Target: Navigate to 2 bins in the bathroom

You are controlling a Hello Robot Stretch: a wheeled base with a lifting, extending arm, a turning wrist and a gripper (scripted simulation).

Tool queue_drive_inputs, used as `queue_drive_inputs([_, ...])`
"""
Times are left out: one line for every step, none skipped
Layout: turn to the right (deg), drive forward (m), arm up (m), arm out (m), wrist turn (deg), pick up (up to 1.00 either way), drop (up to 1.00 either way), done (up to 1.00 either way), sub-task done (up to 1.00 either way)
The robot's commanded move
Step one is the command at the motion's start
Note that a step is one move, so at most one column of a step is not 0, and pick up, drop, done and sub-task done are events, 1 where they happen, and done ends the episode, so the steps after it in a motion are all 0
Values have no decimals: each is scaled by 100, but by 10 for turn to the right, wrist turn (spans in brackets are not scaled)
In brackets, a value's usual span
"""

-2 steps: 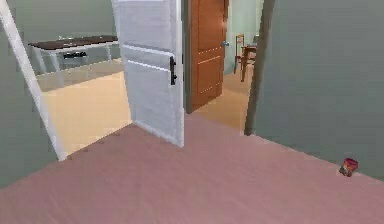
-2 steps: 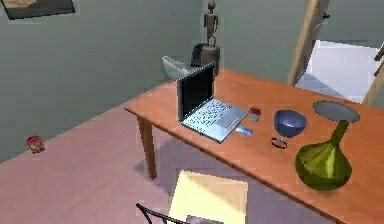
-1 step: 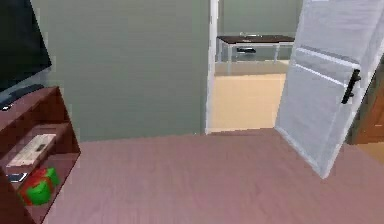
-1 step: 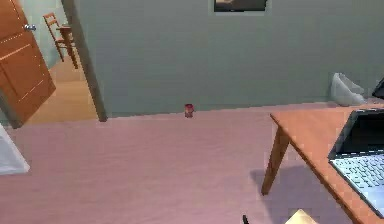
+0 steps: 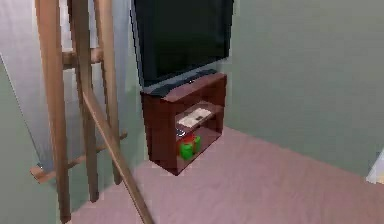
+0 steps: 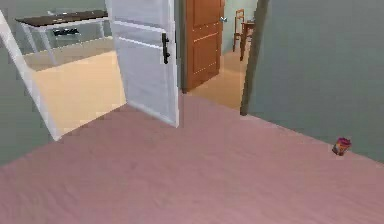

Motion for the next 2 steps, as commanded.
queue_drive_inputs([-450, 0, 0, 0, 0, 0, 0, 0, 0])
queue_drive_inputs([-300, 0, 0, 0, 0, 0, 0, 0, 0])
